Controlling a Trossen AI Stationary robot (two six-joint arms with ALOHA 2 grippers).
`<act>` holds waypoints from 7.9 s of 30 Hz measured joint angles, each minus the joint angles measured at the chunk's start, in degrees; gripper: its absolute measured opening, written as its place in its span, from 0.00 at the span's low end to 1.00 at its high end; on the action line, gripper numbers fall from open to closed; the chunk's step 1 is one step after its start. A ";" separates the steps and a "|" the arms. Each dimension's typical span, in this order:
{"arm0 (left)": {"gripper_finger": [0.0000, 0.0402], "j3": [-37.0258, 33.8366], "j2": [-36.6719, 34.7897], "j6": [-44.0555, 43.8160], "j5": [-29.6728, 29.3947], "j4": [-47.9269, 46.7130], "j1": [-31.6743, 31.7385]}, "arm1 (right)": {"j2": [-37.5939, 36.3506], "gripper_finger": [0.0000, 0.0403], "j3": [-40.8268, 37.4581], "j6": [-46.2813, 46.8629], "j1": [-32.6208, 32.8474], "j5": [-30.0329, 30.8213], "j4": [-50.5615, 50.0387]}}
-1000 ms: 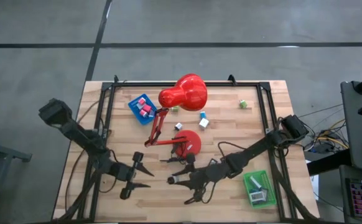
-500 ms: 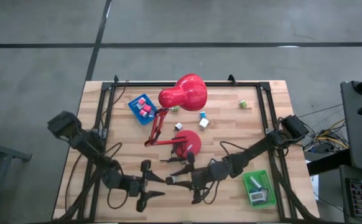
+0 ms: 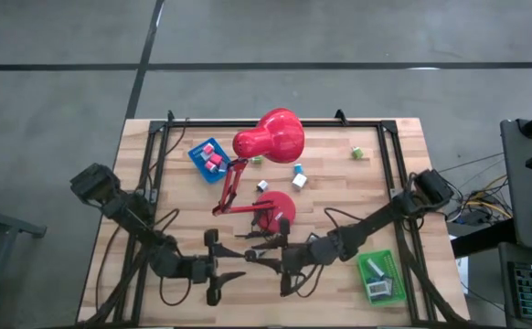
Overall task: Pick & Place Office items
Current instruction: Put the bottom white black charger adapter into the blue bin
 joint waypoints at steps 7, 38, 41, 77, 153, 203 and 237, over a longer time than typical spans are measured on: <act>0.52 -0.02 -0.44 2.52 -2.50 0.17 -0.93 | 0.15 0.28 -0.04 -1.42 1.16 -0.25 -0.54; 0.52 1.03 -0.74 -0.53 9.29 -0.90 3.78 | 0.13 0.28 -0.04 -1.55 0.46 0.59 0.96; 0.52 1.07 -0.74 -0.72 9.54 -1.06 4.33 | 0.11 0.28 -0.04 -1.57 0.46 0.59 0.97; 0.33 3.45 2.38 5.55 15.31 -2.28 7.65 | 0.07 0.28 -0.15 -1.58 0.59 0.55 0.99; 0.33 -9.38 -13.24 -12.81 -1.87 -20.71 -2.25 | 0.04 0.72 -3.93 14.82 5.70 4.22 -14.00; 0.33 -29.97 -24.13 -32.08 5.03 -21.94 53.23 | -0.35 0.65 -4.31 13.69 11.26 8.35 -13.96; 0.33 -29.90 -24.09 -40.39 19.62 -30.79 66.63 | -0.35 0.65 -3.89 13.73 11.87 9.71 -13.82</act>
